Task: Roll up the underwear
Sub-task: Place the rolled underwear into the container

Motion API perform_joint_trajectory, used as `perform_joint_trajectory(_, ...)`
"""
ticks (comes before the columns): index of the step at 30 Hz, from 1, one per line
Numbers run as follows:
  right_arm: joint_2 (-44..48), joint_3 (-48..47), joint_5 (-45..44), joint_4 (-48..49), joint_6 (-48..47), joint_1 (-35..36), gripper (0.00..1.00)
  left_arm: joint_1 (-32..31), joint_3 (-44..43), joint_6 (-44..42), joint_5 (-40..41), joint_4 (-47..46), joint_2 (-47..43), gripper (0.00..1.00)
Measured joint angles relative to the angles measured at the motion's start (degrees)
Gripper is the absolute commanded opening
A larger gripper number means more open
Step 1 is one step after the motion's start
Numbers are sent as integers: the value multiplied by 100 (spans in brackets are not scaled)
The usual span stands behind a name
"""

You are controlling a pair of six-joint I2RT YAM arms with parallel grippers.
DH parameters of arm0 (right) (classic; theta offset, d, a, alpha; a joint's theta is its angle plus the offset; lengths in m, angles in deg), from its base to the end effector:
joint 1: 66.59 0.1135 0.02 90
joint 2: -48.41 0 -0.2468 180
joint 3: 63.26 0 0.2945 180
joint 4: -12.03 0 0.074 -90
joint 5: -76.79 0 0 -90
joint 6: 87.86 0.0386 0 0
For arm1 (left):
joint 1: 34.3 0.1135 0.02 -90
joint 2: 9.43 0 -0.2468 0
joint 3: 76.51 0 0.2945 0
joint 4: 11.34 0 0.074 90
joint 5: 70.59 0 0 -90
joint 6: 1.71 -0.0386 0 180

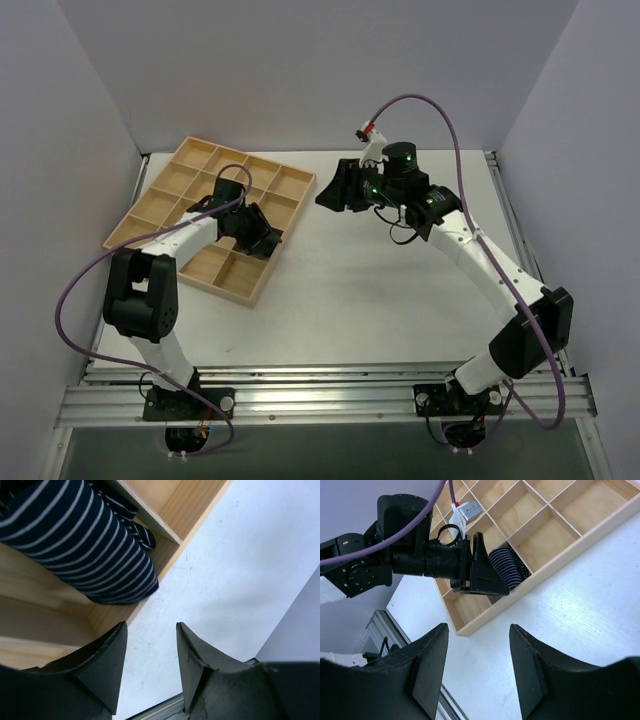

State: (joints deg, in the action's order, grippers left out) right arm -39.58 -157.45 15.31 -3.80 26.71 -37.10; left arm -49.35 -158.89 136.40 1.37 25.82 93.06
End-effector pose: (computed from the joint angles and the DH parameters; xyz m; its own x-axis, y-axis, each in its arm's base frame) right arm 0.3483 0.2181 0.3739 -0.4827 0.1468 -0.8634 -0.7055 0.5191 0.4826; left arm 0.3926 -0.1179 0.1601 -0.8466 -0.5053 -0.1671 -0.3319 0.7467 -0.5764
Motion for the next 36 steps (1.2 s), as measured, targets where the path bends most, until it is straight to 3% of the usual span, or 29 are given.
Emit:
perform_joint_trajectory(11,791,190,-74,-1045,-240,-221,48,-118,-398,116,35,476,-485,56)
perform_joint_trajectory(14,831,70,-365,-1510,-232,-221,52,-260,-761,-42,28,588,-533,57)
perform_joint_trajectory(17,1038,-24,-1005,-2059,-190,-221,71,-693,-1353,-393,122,739,-671,63)
perform_joint_trajectory(18,1174,-24,-1198,-2225,-164,-223,99,-918,-1517,-511,164,741,-776,65)
perform_joint_trajectory(19,1331,-28,-1390,-2393,-122,-238,100,-1161,-1635,-595,197,721,-938,68)
perform_joint_trajectory(20,1508,-35,-1558,-2542,-118,-247,100,-1403,-1668,-664,223,658,-1147,98)
perform_joint_trajectory(21,1696,-50,-1720,-2691,-61,-247,100,-1700,-1668,-739,234,636,-1445,94)
perform_joint_trajectory(24,2243,-164,-2131,-3082,109,-247,100,-2354,-1556,-702,306,409,-2269,94)
perform_joint_trajectory(29,2861,-525,-2881,-3635,262,-247,100,-2964,-1091,-682,597,55,-3418,94)
perform_joint_trajectory(36,2907,-918,-3206,-4089,280,-247,100,-3248,-619,-726,953,57,-3705,94)
